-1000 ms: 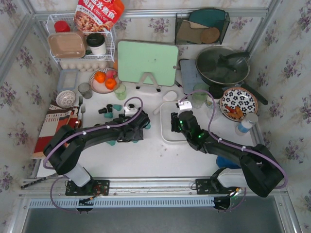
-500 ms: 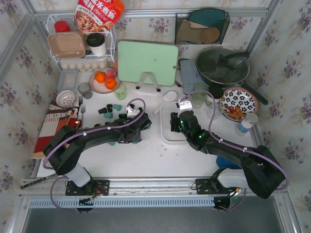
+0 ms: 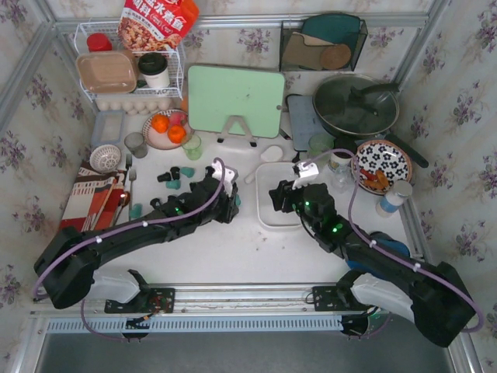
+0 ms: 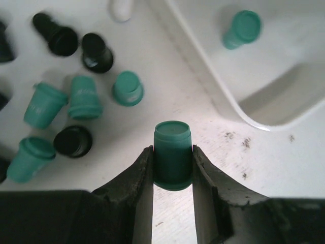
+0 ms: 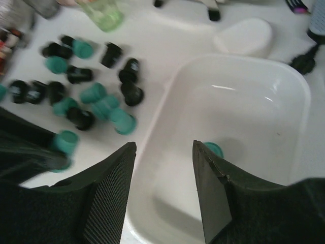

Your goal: Mix the coffee capsules in the storage basket

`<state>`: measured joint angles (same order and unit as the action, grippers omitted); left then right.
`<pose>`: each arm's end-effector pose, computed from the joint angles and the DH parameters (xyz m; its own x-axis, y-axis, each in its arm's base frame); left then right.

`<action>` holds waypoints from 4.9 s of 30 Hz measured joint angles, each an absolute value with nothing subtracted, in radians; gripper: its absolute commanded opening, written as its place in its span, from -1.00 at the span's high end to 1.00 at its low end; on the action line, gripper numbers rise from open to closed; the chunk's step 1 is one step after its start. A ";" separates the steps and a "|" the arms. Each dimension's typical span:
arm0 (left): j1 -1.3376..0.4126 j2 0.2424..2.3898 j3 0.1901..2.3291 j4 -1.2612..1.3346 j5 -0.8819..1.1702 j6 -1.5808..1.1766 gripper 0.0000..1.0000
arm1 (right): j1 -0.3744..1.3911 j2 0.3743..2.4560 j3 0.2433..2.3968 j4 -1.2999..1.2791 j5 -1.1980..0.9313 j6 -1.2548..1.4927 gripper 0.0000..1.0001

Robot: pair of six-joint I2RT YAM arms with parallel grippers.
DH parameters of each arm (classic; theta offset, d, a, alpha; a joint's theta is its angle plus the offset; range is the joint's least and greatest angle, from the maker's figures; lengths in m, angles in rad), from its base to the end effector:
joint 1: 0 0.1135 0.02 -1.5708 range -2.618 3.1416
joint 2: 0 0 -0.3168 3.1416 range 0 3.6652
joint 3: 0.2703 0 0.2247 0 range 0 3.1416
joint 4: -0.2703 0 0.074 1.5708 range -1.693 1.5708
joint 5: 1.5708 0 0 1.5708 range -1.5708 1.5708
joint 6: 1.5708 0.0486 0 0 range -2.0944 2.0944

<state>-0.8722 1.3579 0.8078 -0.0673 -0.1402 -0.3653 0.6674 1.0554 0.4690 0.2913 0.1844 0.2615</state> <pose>0.1779 -0.2013 0.2904 -0.5924 0.1554 -0.7905 0.5068 0.8347 -0.2157 0.1578 0.1130 0.2839 -0.3423 0.0538 -0.9380 -0.3956 0.8973 0.1958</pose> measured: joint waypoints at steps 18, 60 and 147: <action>-0.905 1.345 0.614 0.543 0.199 0.191 0.36 | 0.667 1.074 0.596 0.249 -0.187 0.413 -0.19; -0.882 1.319 0.735 0.220 -0.373 -0.057 -0.98 | 0.667 1.129 0.496 0.218 0.301 0.318 0.54; -0.647 1.644 0.997 -0.182 -0.316 -0.330 -0.09 | 0.732 1.152 0.489 0.282 0.437 0.226 -0.20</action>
